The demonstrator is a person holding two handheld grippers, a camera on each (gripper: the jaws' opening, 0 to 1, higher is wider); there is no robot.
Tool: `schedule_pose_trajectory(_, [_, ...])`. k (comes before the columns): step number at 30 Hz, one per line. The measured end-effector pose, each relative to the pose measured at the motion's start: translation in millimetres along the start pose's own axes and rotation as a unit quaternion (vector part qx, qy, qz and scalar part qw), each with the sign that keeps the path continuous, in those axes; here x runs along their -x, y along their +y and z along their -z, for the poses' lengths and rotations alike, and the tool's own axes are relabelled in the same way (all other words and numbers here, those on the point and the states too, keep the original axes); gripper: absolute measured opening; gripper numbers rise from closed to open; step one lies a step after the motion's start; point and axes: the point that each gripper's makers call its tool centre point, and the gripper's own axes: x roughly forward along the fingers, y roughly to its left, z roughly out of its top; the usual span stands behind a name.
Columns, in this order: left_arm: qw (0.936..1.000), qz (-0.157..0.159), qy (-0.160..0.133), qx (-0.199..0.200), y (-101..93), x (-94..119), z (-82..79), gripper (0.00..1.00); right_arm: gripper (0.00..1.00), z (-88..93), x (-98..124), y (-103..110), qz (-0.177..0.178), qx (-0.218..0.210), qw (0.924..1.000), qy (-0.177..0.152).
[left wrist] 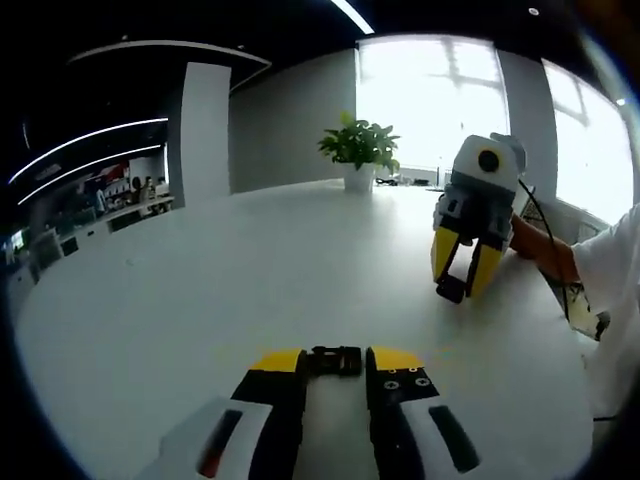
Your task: Snap the two parts of the plastic buckle together until the buckle closes and remains connected.
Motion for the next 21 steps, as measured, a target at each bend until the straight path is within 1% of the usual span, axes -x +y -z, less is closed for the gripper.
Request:
schedule_pose_trajectory(5, [0.9999,0.013,0.003,-0.009,-2.8,0.5,1.1,0.21,0.12,-1.8,0.9,-0.5,0.004,0.001,1.0000,-0.002])
schedule_pose_trajectory(8, [0.9992,0.033,0.010,-0.021,-5.0,3.4,1.9,0.21,0.12,-3.1,2.3,-2.2,0.006,0.001,1.0000,-0.005])
schedule_pose_trajectory(9, [0.9982,0.048,0.013,-0.032,-7.8,5.1,2.3,0.21,0.12,-3.4,2.7,-2.8,0.007,0.001,1.0000,-0.005])
schedule_pose_trajectory(11, [0.9971,0.063,0.019,-0.037,-10.5,8.1,3.9,0.21,0.12,-3.9,3.3,-3.4,0.008,0.001,0.9999,-0.006])
schedule_pose_trajectory(12, [0.9953,0.083,0.020,-0.045,-15.1,10.3,4.5,0.21,0.12,-4.0,3.4,-3.4,0.008,0.001,0.9999,-0.006])
schedule_pose_trajectory(14, [0.9934,0.111,0.016,-0.020,-22.2,15.2,2.9,0.20,0.12,-4.1,3.6,-3.5,0.009,0.001,0.9999,-0.006])
schedule_pose_trajectory(15, [0.9922,0.123,0.014,-0.016,-24.6,17.1,2.1,0.20,0.12,-4.1,3.7,-3.4,0.009,0.001,0.9999,-0.006])
schedule_pose_trajectory(18, [0.9905,0.133,0.015,-0.028,-25.8,22.1,2.0,0.20,0.12,-4.5,4.0,-3.4,0.008,0.002,0.9999,-0.007])
schedule_pose_trajectory(21, [0.9884,0.144,0.023,-0.043,-27.6,25.3,4.4,0.20,0.12,-4.6,4.5,-3.6,0.009,0.001,0.9999,-0.007])
